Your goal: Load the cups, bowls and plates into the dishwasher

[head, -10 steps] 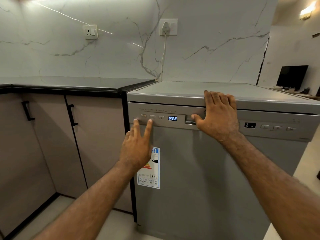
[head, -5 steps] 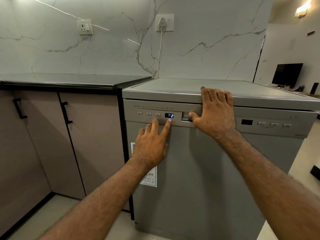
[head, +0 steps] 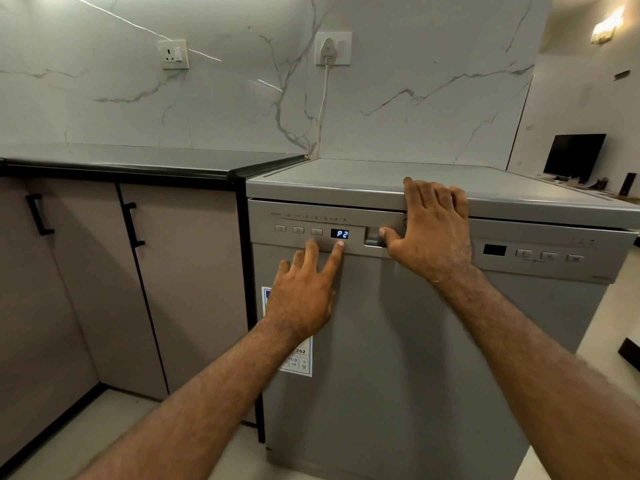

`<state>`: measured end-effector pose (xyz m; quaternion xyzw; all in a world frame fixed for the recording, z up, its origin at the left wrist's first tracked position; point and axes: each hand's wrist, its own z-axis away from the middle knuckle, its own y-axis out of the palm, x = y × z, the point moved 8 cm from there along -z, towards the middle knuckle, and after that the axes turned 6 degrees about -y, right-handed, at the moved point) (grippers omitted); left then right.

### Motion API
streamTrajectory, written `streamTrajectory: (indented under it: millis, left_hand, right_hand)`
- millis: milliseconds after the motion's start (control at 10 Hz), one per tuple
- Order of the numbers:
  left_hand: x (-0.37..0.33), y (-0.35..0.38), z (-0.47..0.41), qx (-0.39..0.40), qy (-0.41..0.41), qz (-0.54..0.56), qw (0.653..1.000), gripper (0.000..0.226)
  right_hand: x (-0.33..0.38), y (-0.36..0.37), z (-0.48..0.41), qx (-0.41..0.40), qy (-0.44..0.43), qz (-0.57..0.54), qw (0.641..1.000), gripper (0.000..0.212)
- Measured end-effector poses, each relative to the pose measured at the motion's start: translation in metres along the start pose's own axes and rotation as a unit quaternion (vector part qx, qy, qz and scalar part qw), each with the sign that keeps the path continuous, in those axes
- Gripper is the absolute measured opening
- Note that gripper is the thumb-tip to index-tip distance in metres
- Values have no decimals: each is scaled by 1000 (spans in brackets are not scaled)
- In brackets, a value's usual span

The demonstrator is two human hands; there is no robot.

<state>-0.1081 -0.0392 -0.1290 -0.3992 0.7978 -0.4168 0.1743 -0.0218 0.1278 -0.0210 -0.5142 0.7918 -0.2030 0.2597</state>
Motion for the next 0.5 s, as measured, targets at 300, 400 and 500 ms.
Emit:
streamTrajectory:
  millis: [300,400,500]
  left_hand:
    - [10,-58,-11,-139,37,24,989,84]
    - [16,-89,-29,-195,53,25,979,83]
    - [33,-134,-82,-178,51,36,982,85]
  right_hand:
    - [1,-2,1,-14,30,-20,999,95]
    - [5,-9,-9,-4,44,-30,999,90]
    - [11,-32,-50,0,37,-94,995,84]
